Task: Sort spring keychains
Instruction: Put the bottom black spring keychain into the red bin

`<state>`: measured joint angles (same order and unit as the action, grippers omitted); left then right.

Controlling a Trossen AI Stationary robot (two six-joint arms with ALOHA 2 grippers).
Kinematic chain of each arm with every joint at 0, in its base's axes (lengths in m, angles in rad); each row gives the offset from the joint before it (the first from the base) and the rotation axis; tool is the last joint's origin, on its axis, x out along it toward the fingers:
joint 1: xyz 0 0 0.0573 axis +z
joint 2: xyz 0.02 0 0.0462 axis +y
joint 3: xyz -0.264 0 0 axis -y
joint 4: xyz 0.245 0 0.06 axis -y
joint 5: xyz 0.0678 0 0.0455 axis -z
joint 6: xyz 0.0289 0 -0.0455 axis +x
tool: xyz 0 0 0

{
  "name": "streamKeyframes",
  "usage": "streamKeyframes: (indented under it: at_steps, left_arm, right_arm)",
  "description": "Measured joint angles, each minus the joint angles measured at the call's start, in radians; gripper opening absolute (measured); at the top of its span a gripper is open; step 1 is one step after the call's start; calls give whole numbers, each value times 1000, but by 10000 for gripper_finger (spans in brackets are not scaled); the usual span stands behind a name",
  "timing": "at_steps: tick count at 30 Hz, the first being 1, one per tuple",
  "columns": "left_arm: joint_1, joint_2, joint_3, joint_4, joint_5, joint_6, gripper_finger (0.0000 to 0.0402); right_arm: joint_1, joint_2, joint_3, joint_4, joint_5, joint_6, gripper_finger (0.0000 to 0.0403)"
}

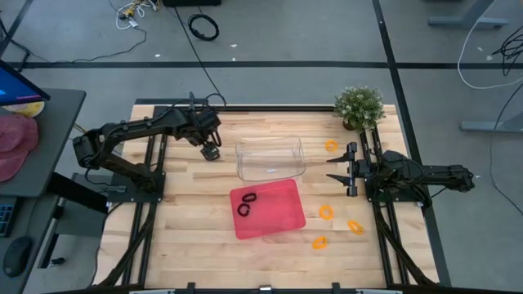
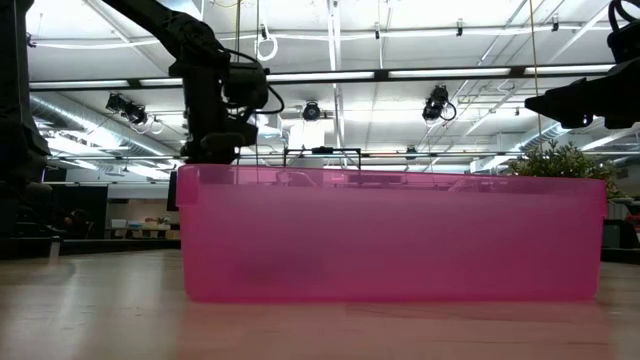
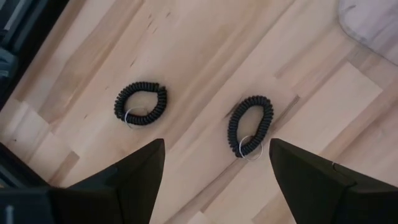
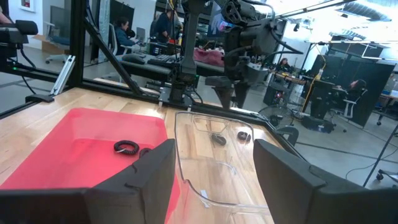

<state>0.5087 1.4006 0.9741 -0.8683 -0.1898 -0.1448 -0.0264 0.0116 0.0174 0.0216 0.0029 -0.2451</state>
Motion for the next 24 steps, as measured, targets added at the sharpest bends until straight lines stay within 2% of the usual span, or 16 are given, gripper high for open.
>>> streamKeyframes:
  at_steps: [24]
  left_arm:
    - [-9, 0, 0, 47, 11, 79, 295]
  right_arm:
    - [0, 0, 0, 0, 0, 0, 222]
